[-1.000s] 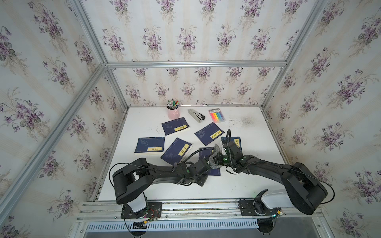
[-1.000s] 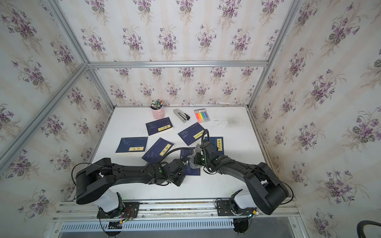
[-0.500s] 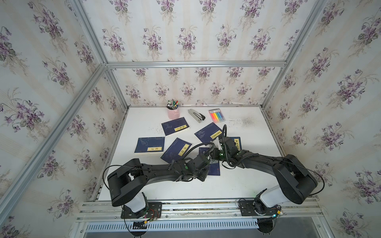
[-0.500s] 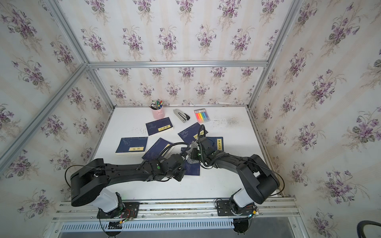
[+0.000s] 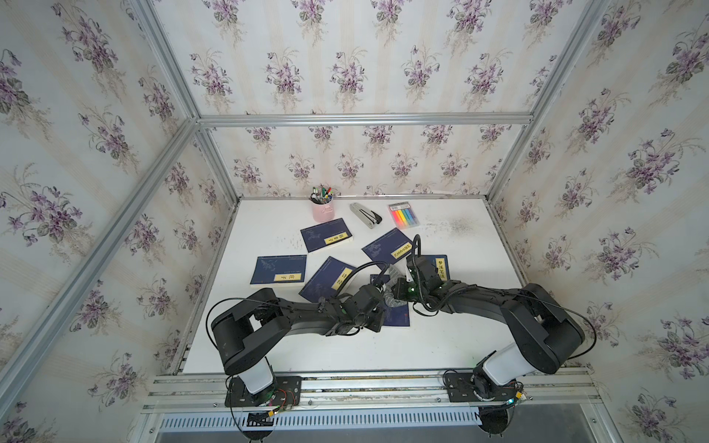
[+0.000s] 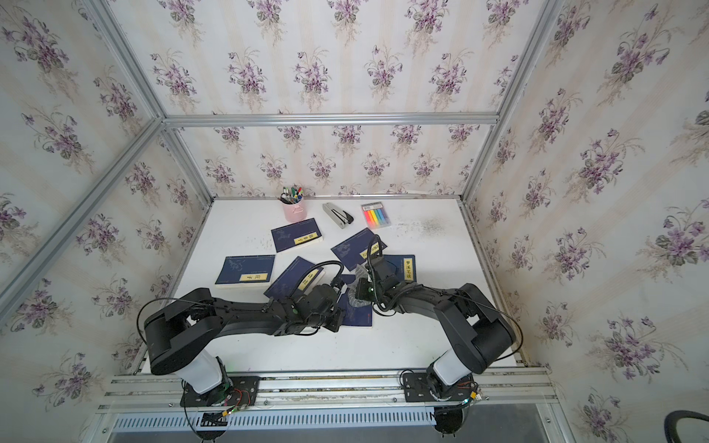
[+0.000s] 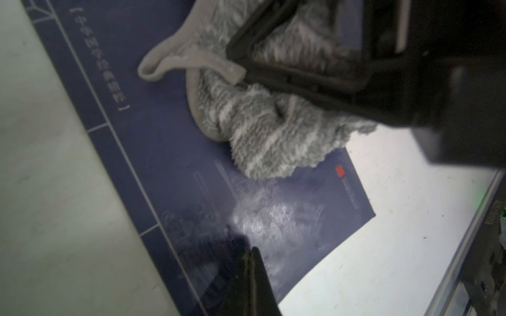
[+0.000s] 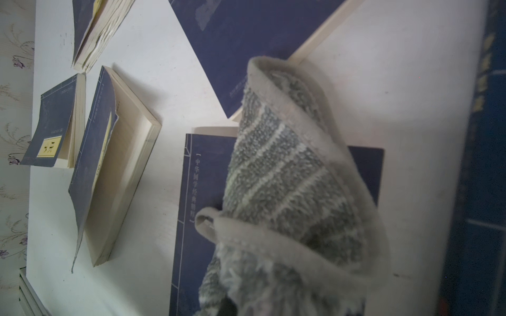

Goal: Wipe the cover of the book
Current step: Wipe the dirt from the cover of the book.

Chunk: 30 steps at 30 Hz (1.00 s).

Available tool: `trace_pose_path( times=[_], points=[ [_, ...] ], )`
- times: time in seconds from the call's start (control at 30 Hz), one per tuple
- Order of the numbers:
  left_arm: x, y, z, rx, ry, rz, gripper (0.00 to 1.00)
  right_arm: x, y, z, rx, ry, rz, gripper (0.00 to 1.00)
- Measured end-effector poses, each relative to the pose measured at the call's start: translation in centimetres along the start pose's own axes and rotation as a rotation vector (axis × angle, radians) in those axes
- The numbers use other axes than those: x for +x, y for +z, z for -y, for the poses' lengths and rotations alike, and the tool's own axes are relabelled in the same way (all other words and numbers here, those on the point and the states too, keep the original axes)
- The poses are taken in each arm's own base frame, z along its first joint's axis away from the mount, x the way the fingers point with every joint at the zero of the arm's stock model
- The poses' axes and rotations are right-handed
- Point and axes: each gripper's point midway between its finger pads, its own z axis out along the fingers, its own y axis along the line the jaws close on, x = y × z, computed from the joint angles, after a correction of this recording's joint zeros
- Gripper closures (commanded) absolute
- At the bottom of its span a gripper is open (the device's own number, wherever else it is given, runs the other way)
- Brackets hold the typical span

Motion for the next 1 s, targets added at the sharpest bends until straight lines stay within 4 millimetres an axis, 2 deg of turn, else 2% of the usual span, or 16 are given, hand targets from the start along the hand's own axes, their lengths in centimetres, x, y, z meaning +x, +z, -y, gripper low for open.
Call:
trace_pose_path(
  times=[0.2,0.33,0.47,0.63,0.73,0.9,1.0],
  points=[
    [-0.5,0.4,0.2,0.045,-0.031,0.035,1.0,0.0,2.1,-2.9,-0.088,-0.009,-0.019,1.0],
    [-0.6,0.1,0.0,0.058,-0.044,0.053,1.0,-0.4,2.7,-3.5,-0.112,0.003,-0.014,1.0],
    [-0.3,-0.5,-0.5,0.06,-0.051,0.062,1.0,-0.8,2.3,-2.7,-0.114,0.026,-0.004,1.0],
    [-0.1,-0.7,-0.9,0.059,-0.057,0.066,1.0,-1.6,0.6,0.4,-0.059,0.076,0.037,1.0],
    [-0.1,-0.7,-1.0,0.063,-0.059,0.07,1.0,-1.8,-0.1,1.3,-0.019,0.08,0.056,1.0],
    [0.0,-0.4,-1.1,0.065,-0.061,0.066,1.0,-1.6,0.1,1.2,-0.02,0.08,0.043,1.0],
    [0.0,-0.4,-1.1,0.068,-0.061,0.071,1.0,-1.7,1.2,-0.5,-0.041,0.055,0.029,1.0]
  ],
)
